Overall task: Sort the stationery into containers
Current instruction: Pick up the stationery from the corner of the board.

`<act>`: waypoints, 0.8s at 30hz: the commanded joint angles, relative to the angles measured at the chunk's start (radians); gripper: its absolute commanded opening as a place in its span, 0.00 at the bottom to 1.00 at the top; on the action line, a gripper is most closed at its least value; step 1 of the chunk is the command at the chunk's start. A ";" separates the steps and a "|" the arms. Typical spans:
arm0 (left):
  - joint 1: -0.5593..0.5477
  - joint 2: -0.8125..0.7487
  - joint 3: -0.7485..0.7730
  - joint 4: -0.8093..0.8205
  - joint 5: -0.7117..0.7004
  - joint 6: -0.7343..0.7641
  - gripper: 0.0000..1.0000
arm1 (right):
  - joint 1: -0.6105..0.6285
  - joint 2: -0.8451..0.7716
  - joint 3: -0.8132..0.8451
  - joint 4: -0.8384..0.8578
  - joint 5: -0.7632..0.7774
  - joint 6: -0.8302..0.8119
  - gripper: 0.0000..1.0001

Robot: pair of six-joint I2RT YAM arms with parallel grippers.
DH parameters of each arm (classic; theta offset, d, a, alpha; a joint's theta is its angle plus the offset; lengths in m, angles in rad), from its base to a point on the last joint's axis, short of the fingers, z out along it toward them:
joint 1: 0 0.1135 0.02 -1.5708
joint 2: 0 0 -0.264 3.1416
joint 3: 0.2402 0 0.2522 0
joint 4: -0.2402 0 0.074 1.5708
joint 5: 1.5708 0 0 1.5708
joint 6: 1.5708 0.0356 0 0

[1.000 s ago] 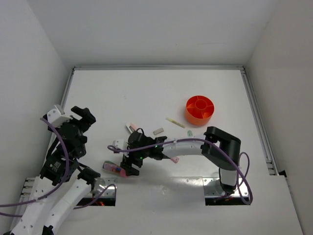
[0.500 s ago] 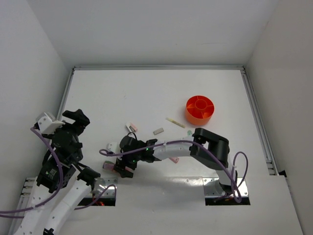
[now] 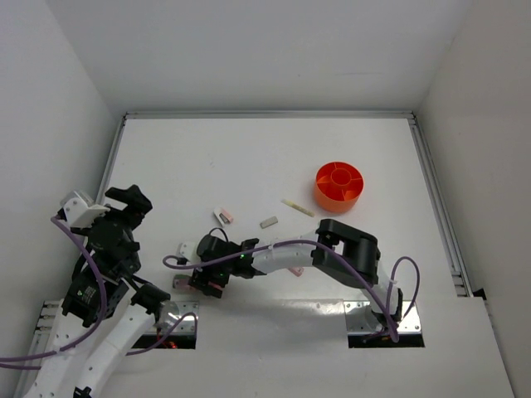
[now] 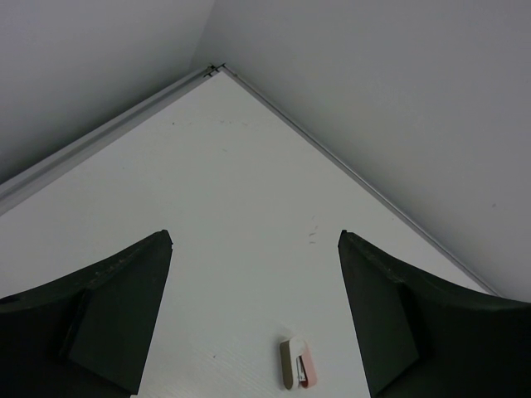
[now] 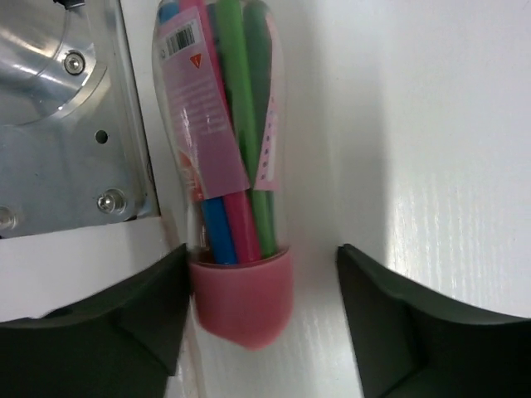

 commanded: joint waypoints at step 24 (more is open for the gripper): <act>0.013 -0.027 -0.002 0.004 -0.036 -0.016 0.86 | -0.055 -0.406 -0.124 -0.096 0.511 -0.511 0.00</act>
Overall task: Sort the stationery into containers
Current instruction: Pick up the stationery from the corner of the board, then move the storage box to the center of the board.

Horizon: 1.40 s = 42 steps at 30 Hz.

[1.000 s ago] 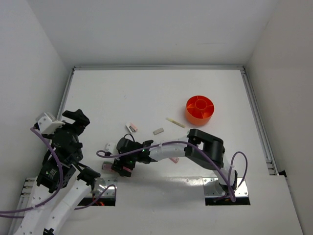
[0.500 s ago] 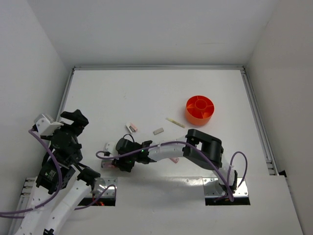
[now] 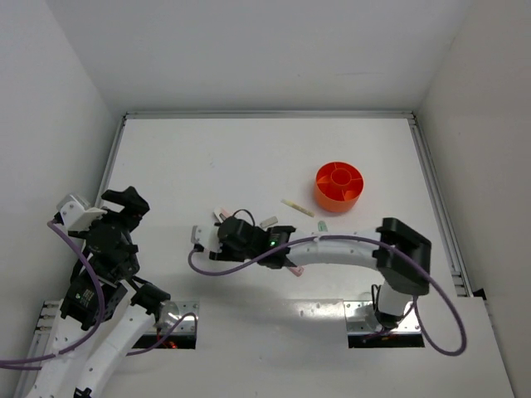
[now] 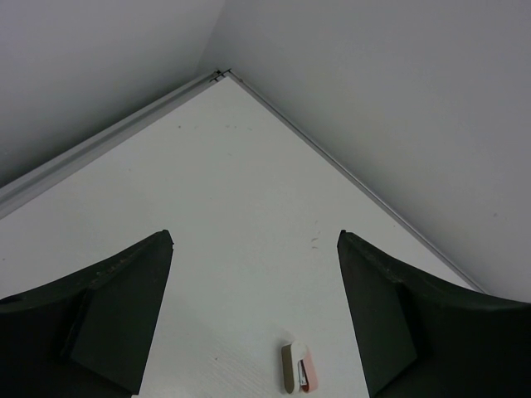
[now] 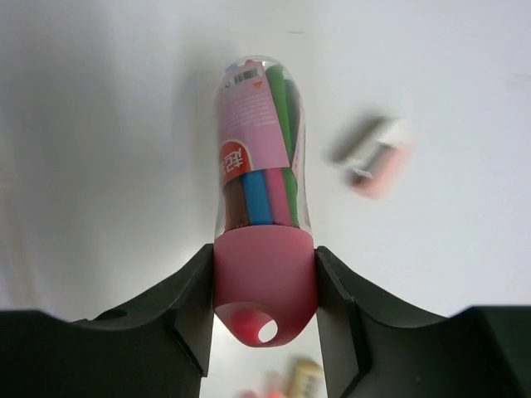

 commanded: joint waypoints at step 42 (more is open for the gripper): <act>0.013 0.003 -0.002 0.036 0.074 0.022 0.86 | -0.691 -0.561 -0.085 -0.395 0.417 -0.610 0.00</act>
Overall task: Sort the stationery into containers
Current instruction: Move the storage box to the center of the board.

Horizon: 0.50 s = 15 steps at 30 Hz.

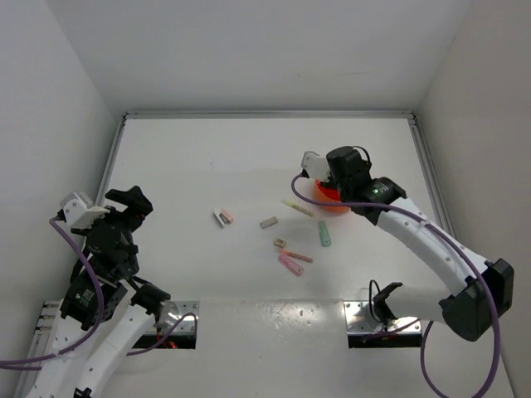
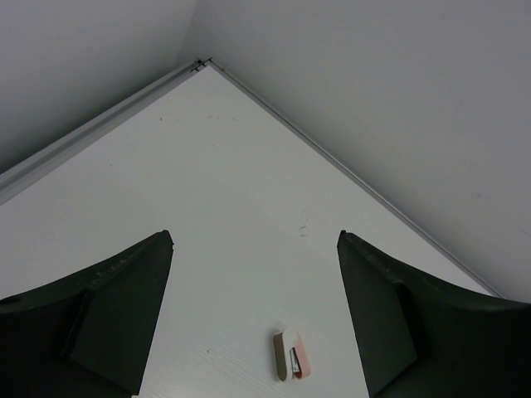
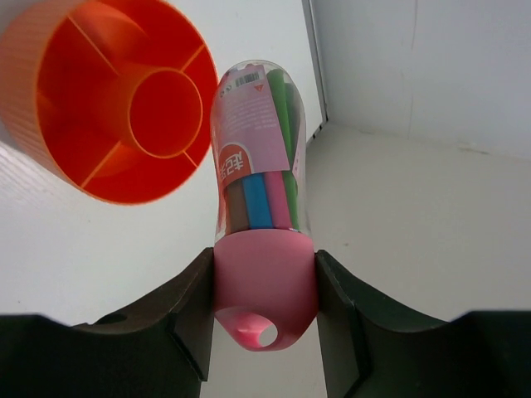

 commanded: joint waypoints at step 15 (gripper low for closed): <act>0.013 0.003 -0.002 0.041 0.012 0.025 0.85 | -0.159 0.125 0.061 -0.036 -0.206 -0.124 0.00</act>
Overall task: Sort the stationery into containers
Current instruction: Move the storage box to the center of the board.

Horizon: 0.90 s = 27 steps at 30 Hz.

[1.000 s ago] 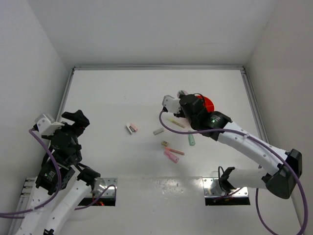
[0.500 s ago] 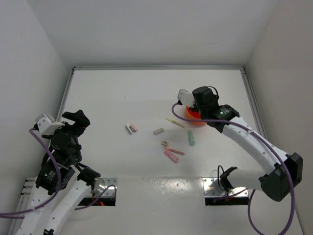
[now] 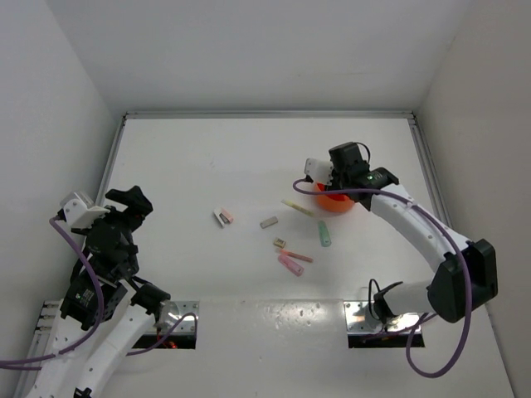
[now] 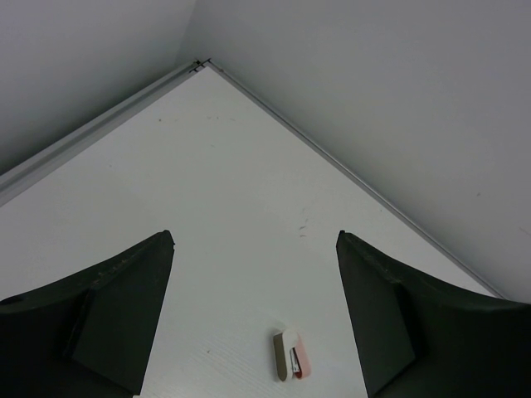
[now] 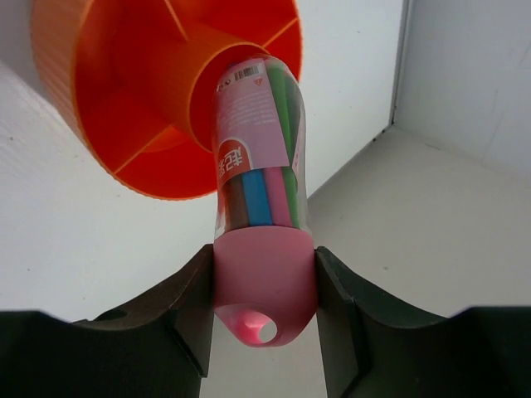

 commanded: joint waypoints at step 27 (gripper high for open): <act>0.013 0.003 -0.002 0.037 0.018 0.018 0.85 | -0.074 0.146 0.247 -0.143 -0.124 -0.161 0.03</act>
